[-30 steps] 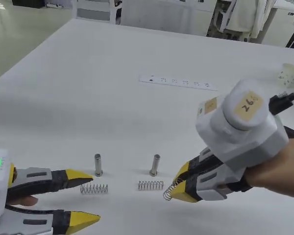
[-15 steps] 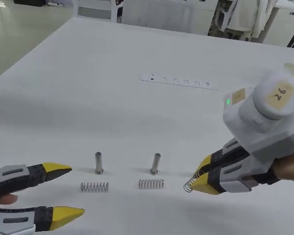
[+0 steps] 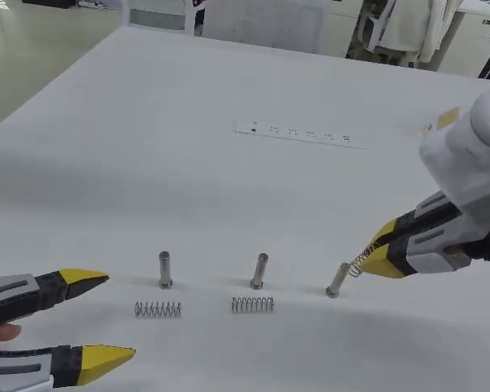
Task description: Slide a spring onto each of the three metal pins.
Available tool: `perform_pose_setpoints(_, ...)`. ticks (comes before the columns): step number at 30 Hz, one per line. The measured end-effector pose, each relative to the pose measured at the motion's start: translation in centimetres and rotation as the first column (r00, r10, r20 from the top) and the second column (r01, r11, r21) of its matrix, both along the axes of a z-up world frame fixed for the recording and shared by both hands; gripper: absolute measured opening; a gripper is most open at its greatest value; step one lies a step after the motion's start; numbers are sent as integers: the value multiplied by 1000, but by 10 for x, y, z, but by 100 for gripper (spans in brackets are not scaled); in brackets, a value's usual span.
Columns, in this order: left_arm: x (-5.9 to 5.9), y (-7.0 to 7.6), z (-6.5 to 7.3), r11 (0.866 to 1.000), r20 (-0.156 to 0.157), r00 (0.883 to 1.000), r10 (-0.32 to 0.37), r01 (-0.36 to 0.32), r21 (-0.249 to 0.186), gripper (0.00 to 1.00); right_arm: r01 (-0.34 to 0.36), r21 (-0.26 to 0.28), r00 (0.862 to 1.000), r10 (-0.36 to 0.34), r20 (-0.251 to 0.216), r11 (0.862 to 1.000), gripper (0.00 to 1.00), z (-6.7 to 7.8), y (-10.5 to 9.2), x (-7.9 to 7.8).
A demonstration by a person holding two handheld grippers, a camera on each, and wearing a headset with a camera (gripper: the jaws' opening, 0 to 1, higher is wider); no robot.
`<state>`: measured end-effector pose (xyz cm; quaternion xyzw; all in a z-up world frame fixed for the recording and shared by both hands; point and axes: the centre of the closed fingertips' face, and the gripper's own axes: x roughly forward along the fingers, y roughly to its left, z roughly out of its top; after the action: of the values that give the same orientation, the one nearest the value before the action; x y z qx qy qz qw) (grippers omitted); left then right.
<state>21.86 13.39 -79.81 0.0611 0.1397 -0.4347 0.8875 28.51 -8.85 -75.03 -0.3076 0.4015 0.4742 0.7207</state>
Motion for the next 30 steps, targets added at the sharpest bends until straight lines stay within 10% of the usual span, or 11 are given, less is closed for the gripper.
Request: perform_pose_setpoints(30,1,3,-3,1000,3,1000,5,-5,1,53,-24,-120,998,17,-57,993,8,-34,-1,24)
